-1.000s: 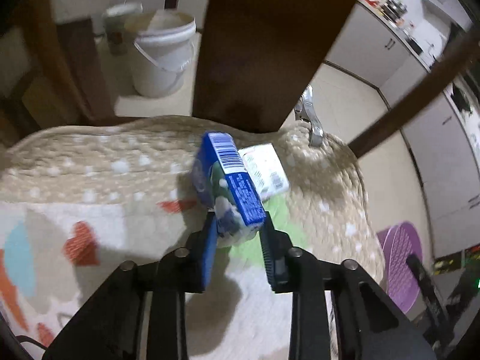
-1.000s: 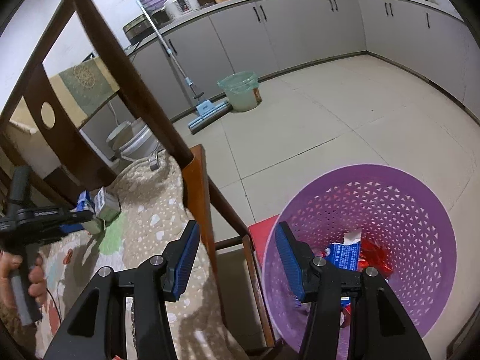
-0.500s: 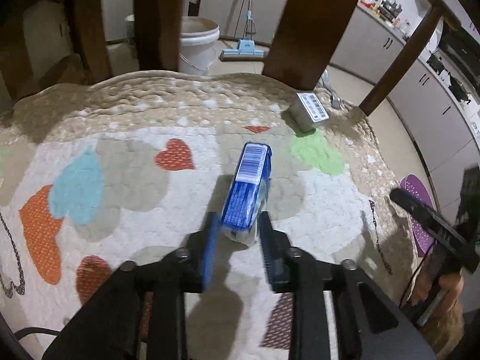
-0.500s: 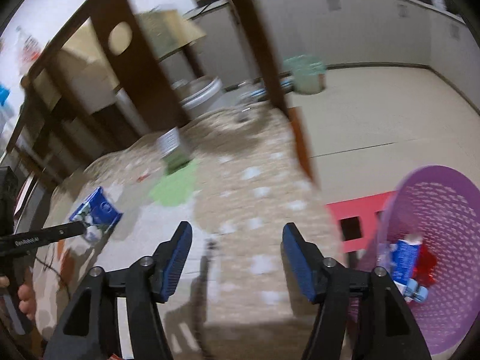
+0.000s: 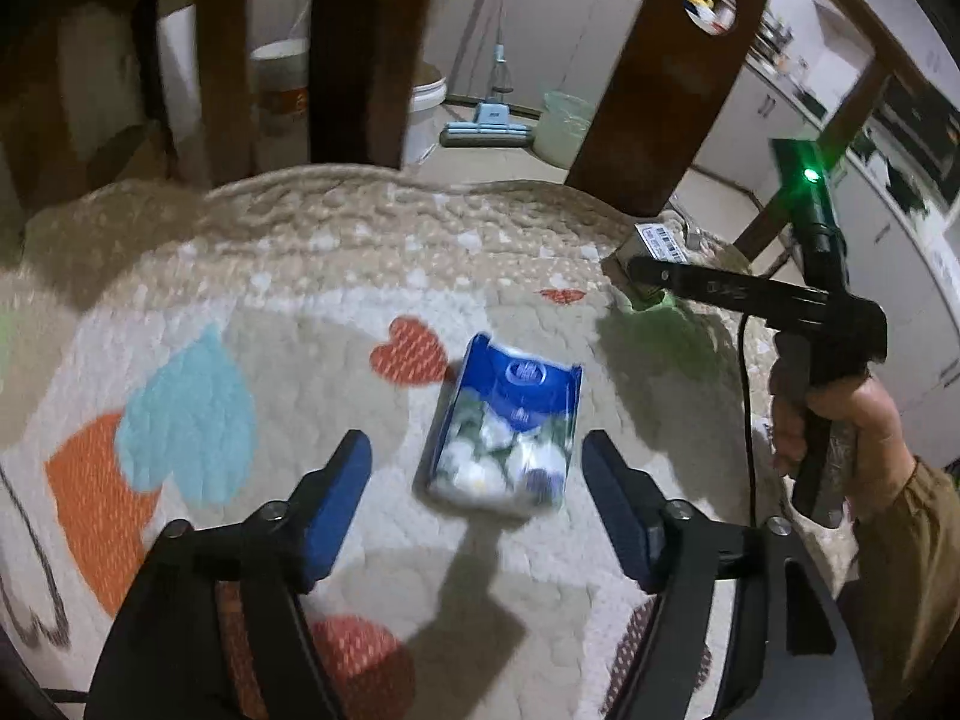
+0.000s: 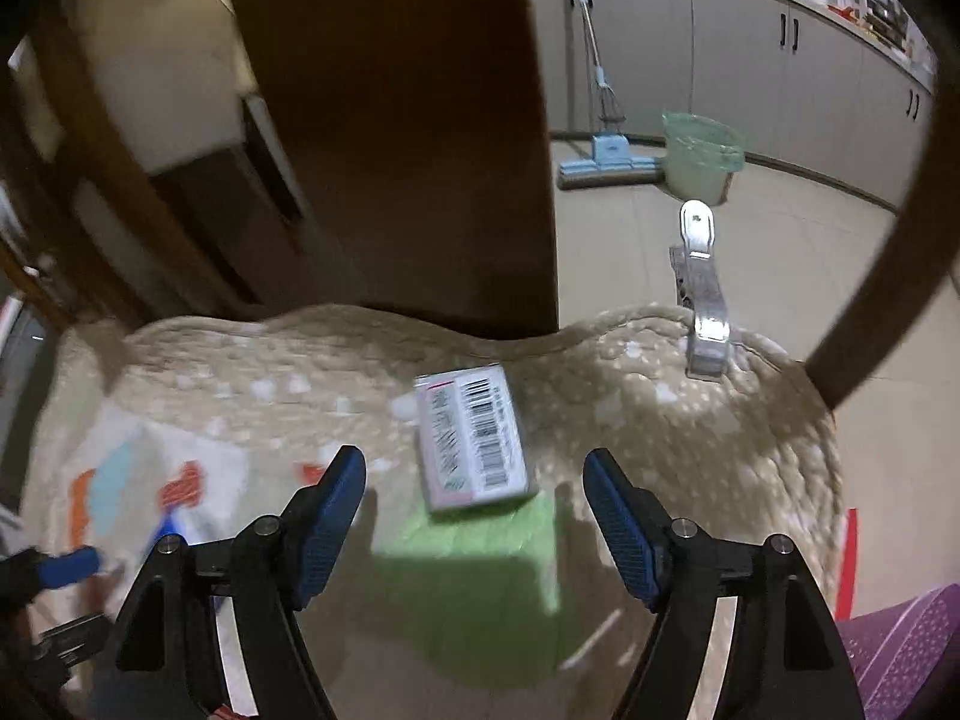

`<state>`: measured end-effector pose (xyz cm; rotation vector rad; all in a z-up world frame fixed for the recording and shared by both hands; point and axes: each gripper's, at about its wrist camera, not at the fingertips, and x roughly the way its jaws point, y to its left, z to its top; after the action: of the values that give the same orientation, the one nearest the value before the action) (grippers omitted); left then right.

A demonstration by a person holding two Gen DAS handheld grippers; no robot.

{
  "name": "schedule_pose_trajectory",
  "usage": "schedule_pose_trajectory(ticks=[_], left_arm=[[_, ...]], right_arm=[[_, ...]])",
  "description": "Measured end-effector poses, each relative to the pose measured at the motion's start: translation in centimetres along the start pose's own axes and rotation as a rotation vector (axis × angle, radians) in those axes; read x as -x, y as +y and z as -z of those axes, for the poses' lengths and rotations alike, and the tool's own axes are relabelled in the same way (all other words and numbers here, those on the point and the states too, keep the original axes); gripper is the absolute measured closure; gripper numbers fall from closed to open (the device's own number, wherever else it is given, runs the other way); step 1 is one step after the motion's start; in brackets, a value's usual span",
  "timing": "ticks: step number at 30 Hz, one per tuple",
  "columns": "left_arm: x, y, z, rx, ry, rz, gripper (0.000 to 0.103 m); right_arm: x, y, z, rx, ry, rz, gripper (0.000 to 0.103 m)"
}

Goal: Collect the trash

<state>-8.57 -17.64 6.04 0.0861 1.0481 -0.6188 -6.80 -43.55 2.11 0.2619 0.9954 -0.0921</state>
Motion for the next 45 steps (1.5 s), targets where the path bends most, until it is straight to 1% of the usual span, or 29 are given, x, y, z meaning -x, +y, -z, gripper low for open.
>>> schedule_pose_trajectory(ticks=[1, 2, 4, 5, 8, 9, 10, 13, 15, 19, 23, 27, 31, 34, 40, 45], left_arm=[[-0.7, -0.5, -0.3, -0.026, 0.011, -0.006, 0.028], [-1.3, -0.9, -0.4, -0.048, 0.025, -0.01, 0.028], [-2.7, -1.9, -0.4, -0.095, 0.05, -0.027, 0.028], [-3.3, -2.4, -0.3, -0.121, 0.058, -0.049, 0.028], [-4.8, -3.3, 0.0, -0.18, 0.063, -0.148, 0.028], [-5.1, -3.4, 0.0, -0.179, 0.067, -0.174, 0.037], [-5.1, -3.4, 0.1, -0.163, 0.069, -0.172, 0.051], [-3.9, -3.7, 0.2, -0.123, 0.047, -0.162, 0.051], [-2.8, -4.6, 0.5, -0.124, 0.027, -0.175, 0.051], [-0.9, -7.6, 1.4, -0.167, 0.015, -0.213, 0.051], [0.5, -11.5, 2.4, -0.23, 0.005, -0.247, 0.051], [1.6, -15.6, 3.3, -0.28, 0.001, -0.251, 0.051], [2.4, -19.4, 4.2, -0.338, -0.008, -0.262, 0.051], [2.7, -21.7, 4.7, -0.382, -0.015, -0.267, 0.051], [2.7, -24.8, 5.6, -0.442, -0.015, -0.273, 0.051], [2.2, -26.0, 6.0, -0.469, -0.003, -0.273, 0.051]], right_arm=[[-0.5, 0.0, 0.0, -0.005, 0.028, -0.005, 0.061], [-0.6, -0.4, 0.2, -0.018, 0.034, -0.014, 0.067], [0.4, -1.3, 0.8, -0.049, 0.011, -0.031, 0.067], [0.9, -1.6, 1.2, -0.058, 0.004, -0.04, 0.067], [3.8, -3.1, 3.3, -0.097, -0.024, -0.08, 0.067], [4.8, -3.4, 4.2, -0.107, -0.033, -0.09, 0.067], [5.9, -3.9, 5.4, -0.119, -0.041, -0.098, 0.066], [8.8, -5.0, 8.7, -0.154, -0.066, -0.1, 0.066], [10.3, -5.5, 10.9, -0.168, -0.083, -0.084, 0.066], [13.4, -7.6, 14.9, -0.235, -0.133, -0.042, 0.066], [15.6, -10.4, 17.3, -0.331, -0.193, -0.02, 0.066], [16.1, -12.8, 18.2, -0.388, -0.211, -0.019, 0.066], [17.0, -13.8, 18.4, -0.393, -0.239, -0.005, 0.066], [17.6, -14.7, 19.0, -0.413, -0.25, -0.019, 0.066], [18.3, -16.0, 19.9, -0.446, -0.265, -0.038, 0.066], [18.8, -16.5, 20.3, -0.451, -0.272, -0.044, 0.066]])
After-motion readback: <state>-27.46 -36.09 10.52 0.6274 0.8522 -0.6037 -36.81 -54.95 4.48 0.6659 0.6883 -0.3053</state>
